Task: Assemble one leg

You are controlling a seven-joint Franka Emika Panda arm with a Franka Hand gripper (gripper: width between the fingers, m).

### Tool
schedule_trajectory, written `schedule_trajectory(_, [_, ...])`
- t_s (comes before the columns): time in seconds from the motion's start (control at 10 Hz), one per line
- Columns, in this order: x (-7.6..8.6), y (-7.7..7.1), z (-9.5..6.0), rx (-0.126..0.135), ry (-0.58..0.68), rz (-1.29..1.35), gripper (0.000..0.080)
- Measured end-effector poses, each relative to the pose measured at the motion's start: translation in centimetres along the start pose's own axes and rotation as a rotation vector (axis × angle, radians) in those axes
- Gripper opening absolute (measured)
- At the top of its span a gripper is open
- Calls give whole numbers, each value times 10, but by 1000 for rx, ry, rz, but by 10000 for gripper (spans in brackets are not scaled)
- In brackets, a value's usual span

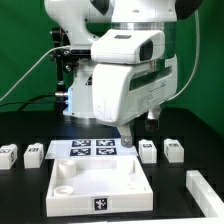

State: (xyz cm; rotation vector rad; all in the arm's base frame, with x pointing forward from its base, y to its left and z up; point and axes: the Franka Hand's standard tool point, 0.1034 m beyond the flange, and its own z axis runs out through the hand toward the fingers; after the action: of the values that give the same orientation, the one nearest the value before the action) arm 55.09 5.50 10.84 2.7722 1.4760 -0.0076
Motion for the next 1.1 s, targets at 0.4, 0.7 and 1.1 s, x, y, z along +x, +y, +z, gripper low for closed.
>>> schedule_trajectory(0.4, [-58,-25,22,30,-16,-403,650])
schedule_trajectory(0.7, [-59,-23,21,28,-21,-544,650])
schedule_trajectory(1.1, [-102,-66,53,24,-6,-581,650])
